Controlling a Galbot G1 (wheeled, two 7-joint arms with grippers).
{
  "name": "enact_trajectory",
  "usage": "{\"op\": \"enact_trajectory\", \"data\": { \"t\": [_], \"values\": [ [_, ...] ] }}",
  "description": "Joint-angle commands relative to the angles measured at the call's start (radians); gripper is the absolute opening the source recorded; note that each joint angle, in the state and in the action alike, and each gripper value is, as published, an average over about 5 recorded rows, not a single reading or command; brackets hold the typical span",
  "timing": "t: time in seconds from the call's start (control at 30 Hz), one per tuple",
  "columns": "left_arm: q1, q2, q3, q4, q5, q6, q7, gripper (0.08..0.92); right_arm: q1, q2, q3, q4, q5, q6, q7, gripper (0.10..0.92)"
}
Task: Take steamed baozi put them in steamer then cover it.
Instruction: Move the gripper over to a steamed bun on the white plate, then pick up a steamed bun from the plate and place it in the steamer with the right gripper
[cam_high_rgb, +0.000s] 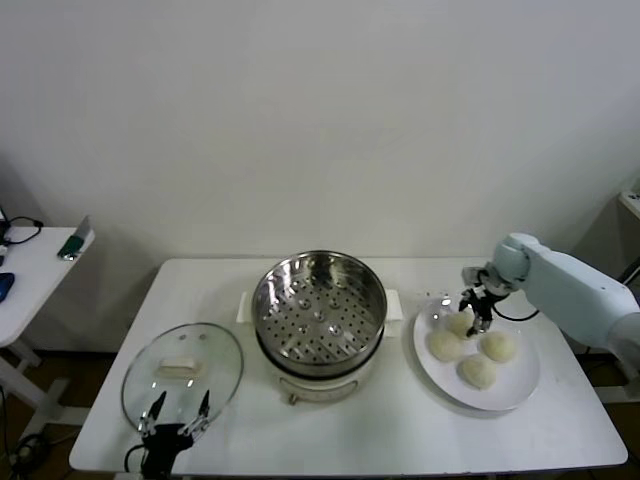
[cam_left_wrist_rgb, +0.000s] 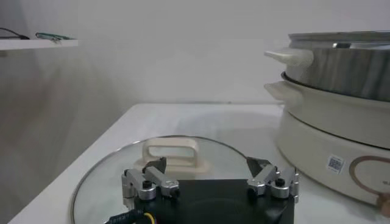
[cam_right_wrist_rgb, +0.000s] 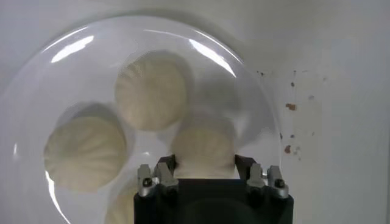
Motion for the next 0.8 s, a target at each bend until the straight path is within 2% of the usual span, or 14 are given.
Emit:
{"op": "enact_trajectory", "data": {
  "t": [0.03,0.27,0.5,0.67,0.8],
  "values": [
    [-0.001,0.0,0.003,-0.002,0.001,0.0,0.0,0.823,0.096,-0.038,-0.061,0.087,0.041,0.025,-0.001,0.662],
    [-0.003,0.002,0.017,-0.003,0.004,0.0,-0.001,0.823,0.539,-0.072,-0.412,0.301,0.195,0.192,-0.018,0.662],
    [-0.005,0.006,0.03,-0.01,0.003,0.0,-0.001,0.823,0.907,0.054,-0.587,0.525,0.29,0.354,-0.056,0.662],
    [-0.008,0.011,0.033,-0.014,0.004,-0.001,-0.001,0.823,0.95,0.193,-0.578,0.584,0.247,0.477,-0.041,0.662],
    [-0.009,0.012,0.032,-0.016,0.004,-0.003,-0.001,0.823,0.878,0.299,-0.55,0.584,0.21,0.51,-0.022,0.662]
  ]
}}
